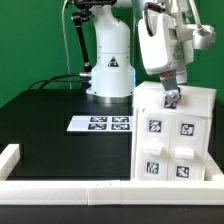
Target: Assemble cabinet
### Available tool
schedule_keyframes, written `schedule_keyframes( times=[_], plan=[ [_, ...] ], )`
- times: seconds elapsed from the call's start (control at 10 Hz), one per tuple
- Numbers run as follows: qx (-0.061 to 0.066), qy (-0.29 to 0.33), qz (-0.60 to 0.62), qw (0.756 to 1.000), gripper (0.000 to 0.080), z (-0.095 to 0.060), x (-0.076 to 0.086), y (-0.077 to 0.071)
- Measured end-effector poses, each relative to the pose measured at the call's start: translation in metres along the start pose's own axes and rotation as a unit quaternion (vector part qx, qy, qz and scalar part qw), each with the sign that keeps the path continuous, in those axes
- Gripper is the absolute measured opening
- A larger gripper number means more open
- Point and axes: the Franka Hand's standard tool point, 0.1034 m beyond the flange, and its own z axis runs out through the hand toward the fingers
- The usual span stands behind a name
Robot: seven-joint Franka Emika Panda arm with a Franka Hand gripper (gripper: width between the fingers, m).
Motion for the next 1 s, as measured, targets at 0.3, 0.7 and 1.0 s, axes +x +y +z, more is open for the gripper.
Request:
schedule_keyframes(
  times=[0.3, 0.7, 1.0],
  plan=[
    [0.006, -0.010, -0.035, 0.999, 0.0785, -0.013, -0.006, 0.001],
    [0.007, -0.018, -0.051, 0.999, 0.0797, -0.027, -0.013, 0.002],
    [0.006, -0.018, -0.057, 0.998, 0.0797, -0.027, -0.013, 0.003]
  ],
)
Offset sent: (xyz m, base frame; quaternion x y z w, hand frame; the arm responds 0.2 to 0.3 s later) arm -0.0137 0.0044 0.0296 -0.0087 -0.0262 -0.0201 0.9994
